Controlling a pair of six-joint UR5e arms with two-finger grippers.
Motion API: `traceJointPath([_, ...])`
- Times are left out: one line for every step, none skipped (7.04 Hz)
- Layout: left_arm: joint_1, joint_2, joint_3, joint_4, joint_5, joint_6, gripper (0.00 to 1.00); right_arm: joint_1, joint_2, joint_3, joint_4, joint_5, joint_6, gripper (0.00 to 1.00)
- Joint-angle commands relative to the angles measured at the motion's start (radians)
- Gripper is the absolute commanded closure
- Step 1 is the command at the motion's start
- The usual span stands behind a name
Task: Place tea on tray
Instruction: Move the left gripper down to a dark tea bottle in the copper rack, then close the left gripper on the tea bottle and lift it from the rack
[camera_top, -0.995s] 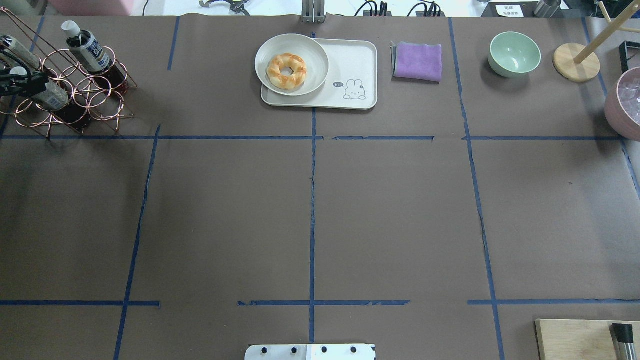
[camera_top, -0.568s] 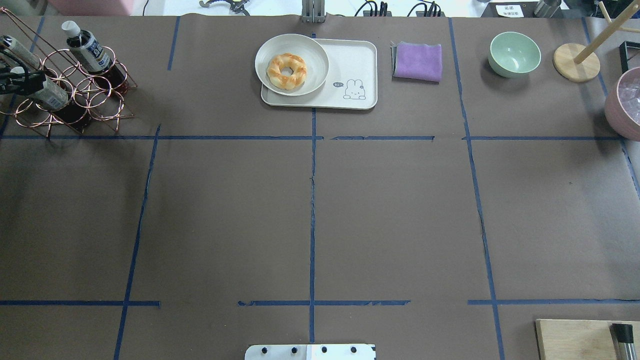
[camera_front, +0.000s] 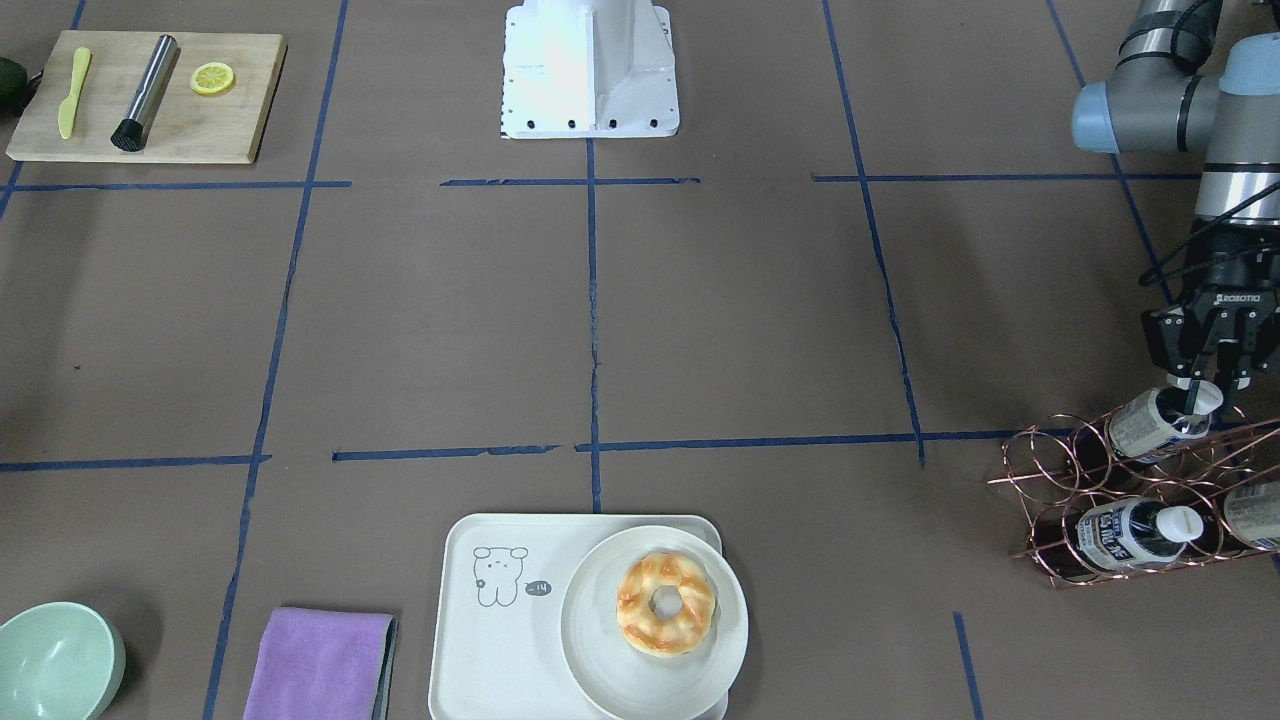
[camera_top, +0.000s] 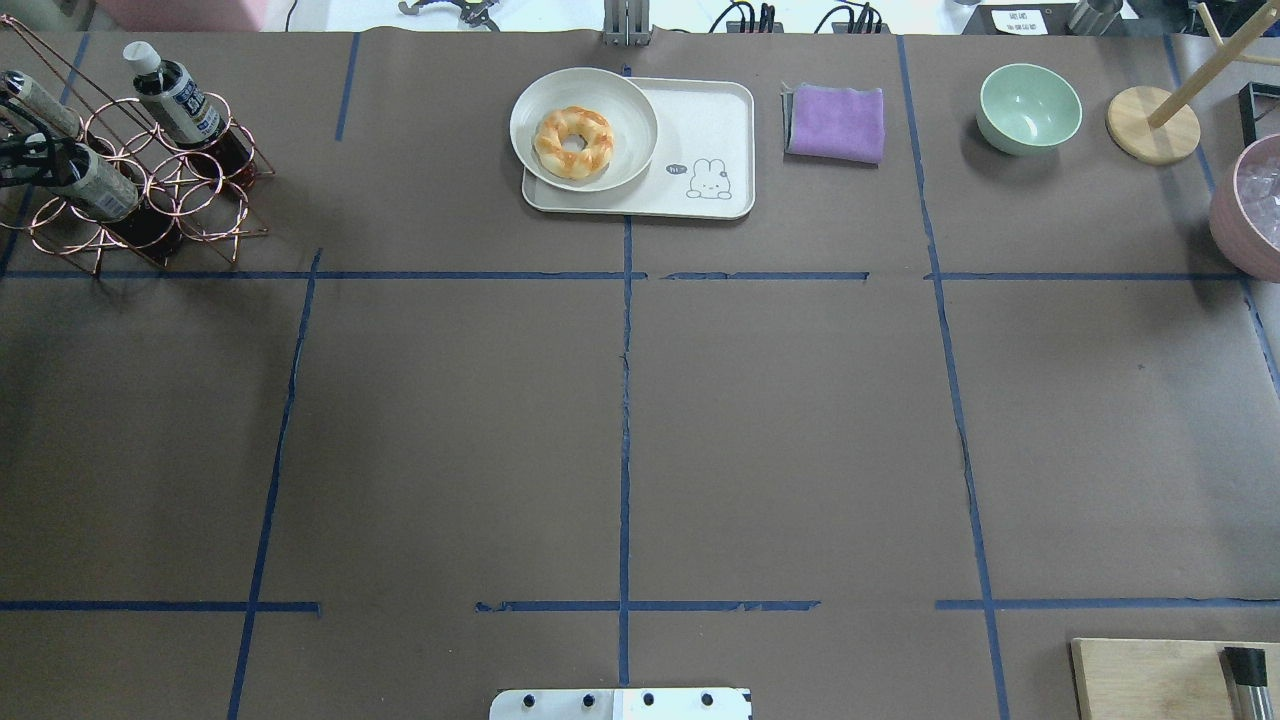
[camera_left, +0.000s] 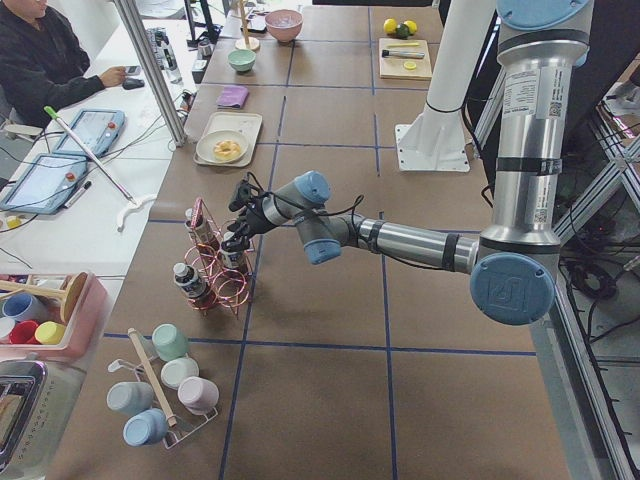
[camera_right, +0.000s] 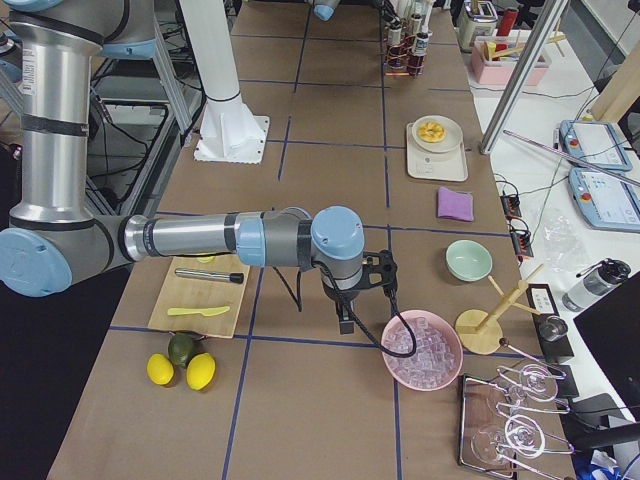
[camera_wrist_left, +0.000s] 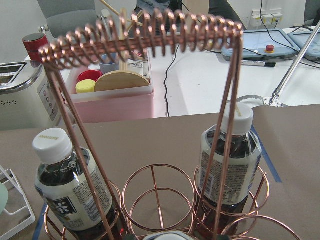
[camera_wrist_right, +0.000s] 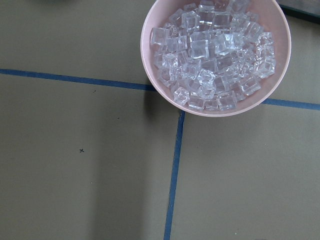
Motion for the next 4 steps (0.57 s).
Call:
traceJointPath([-0.019, -0.001, -0.003, 0.002, -0.005, -0.001, 1.0, 0.0, 0.0, 0.003, 0.0, 0.0, 0.0, 0.0])
traceJointPath([-0.047, -0.002, -0.013, 0.009, -0.011, 0.001, 1.0, 0.0, 0.0, 0.005, 0.0, 0.0, 0.0, 0.0])
traceJointPath([-0.076, -0.002, -0.018, 0.025, -0.042, 0.001, 1.0, 0.0, -0.002, 0.005, 0.0, 0.002, 0.0, 0.0])
traceJointPath([-0.12, -0.004, -0.023, 0.039, -0.098, 0.001, 1.0, 0.0, -0.005, 0.005, 0.0, 0.002, 0.0, 0.0])
